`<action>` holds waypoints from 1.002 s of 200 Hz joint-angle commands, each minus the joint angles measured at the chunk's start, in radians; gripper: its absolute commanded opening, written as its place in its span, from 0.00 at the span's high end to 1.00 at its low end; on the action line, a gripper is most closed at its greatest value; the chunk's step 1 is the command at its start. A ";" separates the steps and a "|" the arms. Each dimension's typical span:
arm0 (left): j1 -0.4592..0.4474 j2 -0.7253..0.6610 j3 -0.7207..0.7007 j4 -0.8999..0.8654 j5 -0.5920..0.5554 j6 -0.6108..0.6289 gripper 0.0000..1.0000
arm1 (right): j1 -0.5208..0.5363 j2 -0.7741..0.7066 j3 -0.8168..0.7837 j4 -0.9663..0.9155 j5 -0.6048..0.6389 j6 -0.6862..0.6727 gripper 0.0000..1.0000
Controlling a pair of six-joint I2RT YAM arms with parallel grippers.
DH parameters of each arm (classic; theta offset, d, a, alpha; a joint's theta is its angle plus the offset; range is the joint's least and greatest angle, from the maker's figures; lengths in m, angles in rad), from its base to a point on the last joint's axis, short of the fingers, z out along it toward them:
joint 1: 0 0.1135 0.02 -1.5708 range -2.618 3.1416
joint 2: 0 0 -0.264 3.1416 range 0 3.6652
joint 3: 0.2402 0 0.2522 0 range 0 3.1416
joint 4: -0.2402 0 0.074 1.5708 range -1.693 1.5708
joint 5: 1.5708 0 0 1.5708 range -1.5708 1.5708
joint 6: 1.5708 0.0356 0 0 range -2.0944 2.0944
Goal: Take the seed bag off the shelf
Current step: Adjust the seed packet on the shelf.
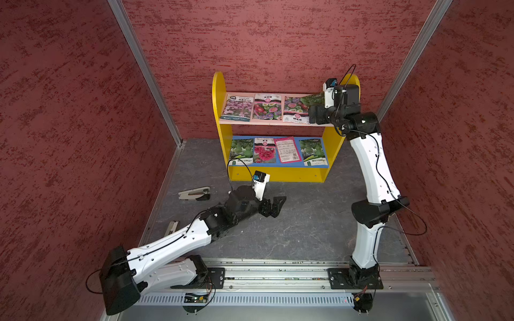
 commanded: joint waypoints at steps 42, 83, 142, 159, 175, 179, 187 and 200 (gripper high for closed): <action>-0.004 -0.005 -0.015 0.012 0.004 0.003 0.00 | -0.019 -0.016 0.036 -0.130 0.030 0.095 0.02; -0.004 -0.020 -0.039 0.033 0.009 -0.001 0.00 | -0.019 -0.037 0.032 -0.189 0.026 0.144 0.02; -0.004 -0.032 -0.058 0.052 0.008 0.000 0.00 | -0.015 -0.124 -0.065 -0.169 0.013 0.198 0.02; -0.004 -0.030 -0.062 0.056 0.007 0.000 0.00 | -0.012 -0.136 -0.079 -0.159 0.005 0.205 0.02; -0.003 -0.028 -0.061 0.058 0.007 0.000 0.00 | 0.000 -0.157 -0.104 -0.120 0.004 0.195 0.02; -0.003 -0.028 -0.062 0.057 0.008 -0.001 0.00 | 0.003 -0.163 -0.112 -0.107 0.002 0.192 0.02; -0.003 -0.027 -0.060 0.058 0.007 -0.002 0.00 | 0.005 -0.175 -0.119 -0.084 0.003 0.186 0.02; -0.003 -0.031 -0.063 0.058 0.004 0.000 0.00 | 0.007 -0.187 -0.119 -0.062 0.001 0.176 0.02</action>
